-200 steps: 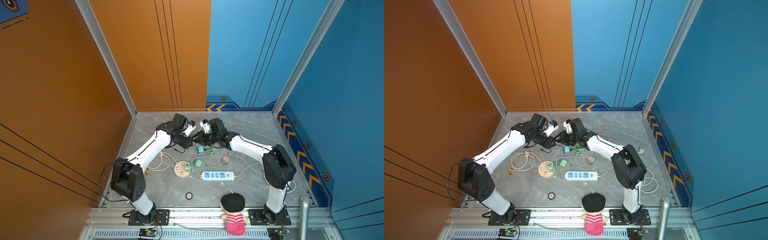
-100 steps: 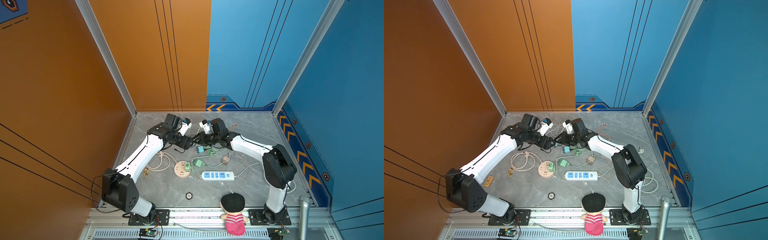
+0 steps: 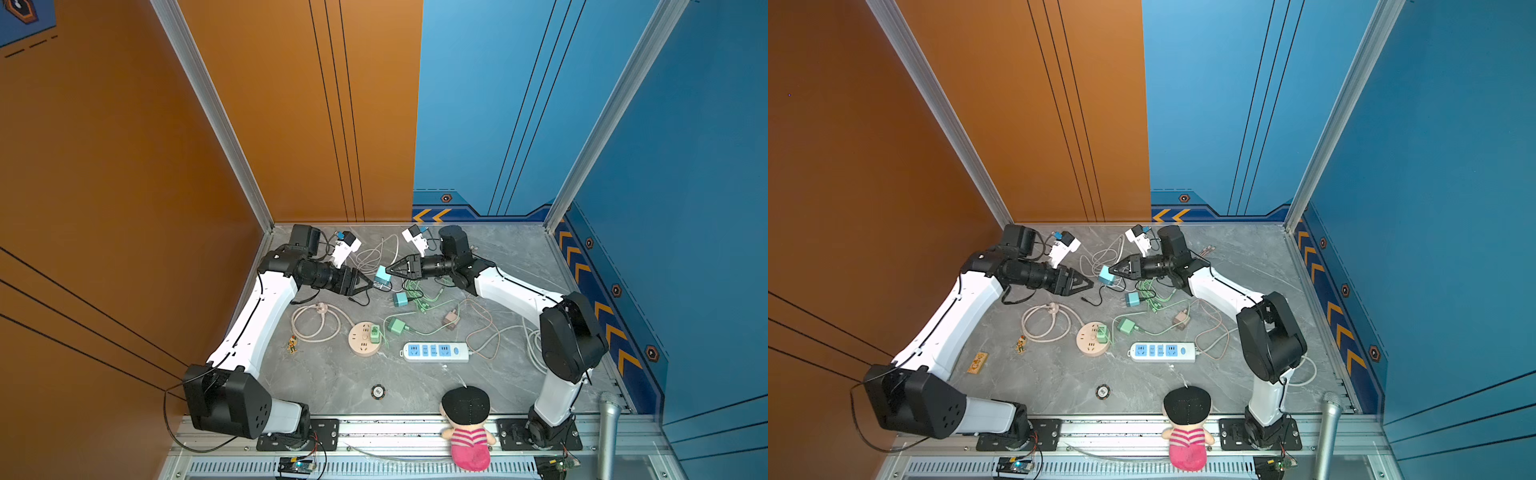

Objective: Insert the plug
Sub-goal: 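Raise the teal charger held by both grippers toward the robot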

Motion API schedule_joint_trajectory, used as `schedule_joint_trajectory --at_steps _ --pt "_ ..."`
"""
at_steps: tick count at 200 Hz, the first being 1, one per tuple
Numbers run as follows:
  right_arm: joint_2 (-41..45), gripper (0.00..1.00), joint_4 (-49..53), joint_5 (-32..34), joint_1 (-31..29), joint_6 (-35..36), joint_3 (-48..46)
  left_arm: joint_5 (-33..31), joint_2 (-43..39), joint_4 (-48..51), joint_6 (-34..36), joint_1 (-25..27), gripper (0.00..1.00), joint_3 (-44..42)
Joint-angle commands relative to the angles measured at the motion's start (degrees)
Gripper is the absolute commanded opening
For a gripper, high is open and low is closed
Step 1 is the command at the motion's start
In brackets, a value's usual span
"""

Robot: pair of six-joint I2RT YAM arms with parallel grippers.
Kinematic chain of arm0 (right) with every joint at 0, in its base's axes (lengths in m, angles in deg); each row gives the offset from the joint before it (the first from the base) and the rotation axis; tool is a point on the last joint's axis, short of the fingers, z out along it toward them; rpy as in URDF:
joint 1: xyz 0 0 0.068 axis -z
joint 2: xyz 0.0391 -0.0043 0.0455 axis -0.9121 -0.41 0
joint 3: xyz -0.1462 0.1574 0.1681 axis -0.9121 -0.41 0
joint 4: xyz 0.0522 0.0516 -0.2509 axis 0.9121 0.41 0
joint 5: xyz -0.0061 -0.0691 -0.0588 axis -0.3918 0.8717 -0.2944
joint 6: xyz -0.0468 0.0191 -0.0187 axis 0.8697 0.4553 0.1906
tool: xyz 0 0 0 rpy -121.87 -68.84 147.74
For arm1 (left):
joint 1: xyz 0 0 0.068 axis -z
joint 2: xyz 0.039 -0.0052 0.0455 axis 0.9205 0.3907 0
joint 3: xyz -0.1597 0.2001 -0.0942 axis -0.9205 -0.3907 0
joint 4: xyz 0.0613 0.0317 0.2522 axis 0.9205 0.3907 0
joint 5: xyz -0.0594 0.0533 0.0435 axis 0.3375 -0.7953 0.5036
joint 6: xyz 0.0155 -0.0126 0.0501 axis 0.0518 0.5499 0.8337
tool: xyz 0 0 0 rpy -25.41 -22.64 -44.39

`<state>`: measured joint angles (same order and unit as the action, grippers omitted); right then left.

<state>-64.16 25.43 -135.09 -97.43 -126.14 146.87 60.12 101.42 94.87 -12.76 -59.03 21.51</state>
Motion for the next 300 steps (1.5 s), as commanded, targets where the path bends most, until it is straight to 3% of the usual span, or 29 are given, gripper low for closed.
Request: schedule_joint_trajectory --at_steps 1,54,167,184,212,232,247,260,283,300 --pt "2.68 0.00 -5.27 -6.16 -0.62 1.10 -0.91 5.30 0.81 2.89 2.47 -0.24 0.56 2.07" --pt "4.08 0.00 15.59 -8.03 -3.61 17.79 2.84 7.85 3.51 7.97 6.51 0.33 0.51 5.07" --pt "4.13 0.00 15.60 -9.46 -3.06 19.05 4.74 10.87 3.95 13.01 12.34 4.63 0.48 2.56" --pt "4.30 0.00 14.05 -9.96 -3.01 17.69 4.62 11.88 4.07 12.98 12.84 4.77 0.42 2.51" --pt "4.09 0.00 1.90 -11.54 -2.61 8.84 1.68 12.86 3.70 13.34 13.74 4.89 0.28 2.76" --pt "3.20 0.00 -11.34 -12.67 -1.87 -1.25 -0.97 13.17 3.01 13.45 14.35 4.83 0.22 2.43" --pt "1.62 0.00 -23.50 -13.78 -1.49 -11.07 -2.53 13.70 2.55 13.48 14.68 4.86 0.18 2.14" --pt "-0.32 0.06 -37.51 -14.44 -1.19 -21.34 -3.67 14.13 2.35 13.54 14.65 4.71 0.16 2.39" --pt "-6.68 0.06 -68.39 -14.13 -0.19 -46.55 -2.98 14.36 2.55 13.60 14.08 4.26 0.13 3.22" --pt "-9.65 0.03 -69.88 -14.90 -0.39 -51.37 -0.75 14.08 2.95 13.43 13.41 4.12 0.11 3.50"
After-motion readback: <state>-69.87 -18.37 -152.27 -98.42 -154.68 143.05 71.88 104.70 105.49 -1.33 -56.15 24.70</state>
